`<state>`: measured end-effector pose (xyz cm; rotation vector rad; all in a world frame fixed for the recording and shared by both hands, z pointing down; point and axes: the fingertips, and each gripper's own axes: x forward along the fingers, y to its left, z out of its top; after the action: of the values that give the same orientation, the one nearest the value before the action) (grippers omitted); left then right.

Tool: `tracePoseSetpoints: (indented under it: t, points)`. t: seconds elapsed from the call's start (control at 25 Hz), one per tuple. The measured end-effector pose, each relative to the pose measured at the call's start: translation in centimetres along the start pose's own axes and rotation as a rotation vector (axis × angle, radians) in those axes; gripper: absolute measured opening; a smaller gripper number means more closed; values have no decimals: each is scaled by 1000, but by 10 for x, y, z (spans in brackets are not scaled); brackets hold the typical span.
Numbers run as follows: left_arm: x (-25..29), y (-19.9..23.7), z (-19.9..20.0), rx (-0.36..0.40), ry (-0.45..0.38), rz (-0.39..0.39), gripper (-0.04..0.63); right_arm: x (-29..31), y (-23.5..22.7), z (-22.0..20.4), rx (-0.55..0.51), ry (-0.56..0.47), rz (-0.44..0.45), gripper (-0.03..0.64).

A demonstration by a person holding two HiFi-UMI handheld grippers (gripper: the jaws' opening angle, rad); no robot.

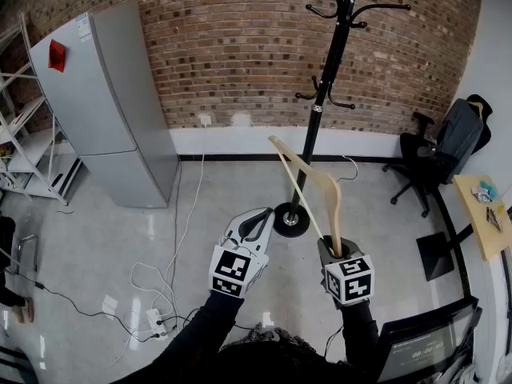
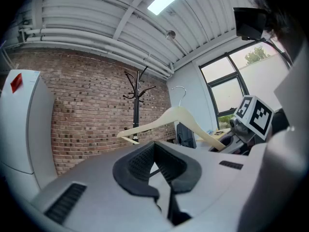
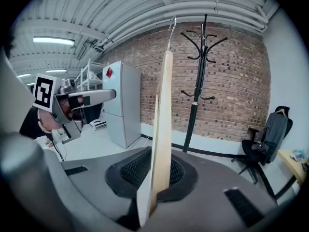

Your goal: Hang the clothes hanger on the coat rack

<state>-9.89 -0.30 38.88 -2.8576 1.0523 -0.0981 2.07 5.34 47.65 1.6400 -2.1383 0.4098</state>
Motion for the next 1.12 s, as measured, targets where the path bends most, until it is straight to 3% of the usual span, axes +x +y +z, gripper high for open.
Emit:
tracePoseSetpoints:
  t: [0.24, 0.56, 0.88, 1.12]
  points:
    - [-1, 18, -2, -10, -10, 19, 8, 15, -1, 3, 17, 7, -13, 40]
    - [17, 32, -29, -54, 45, 61, 8, 44, -24, 6, 24, 37, -5, 40]
    - [79, 54, -34, -40, 62, 127, 8, 96, -70, 16, -2, 55, 57, 40]
    - [131, 64, -25, -32, 50, 176, 8, 137, -110, 35, -86, 38, 89, 38]
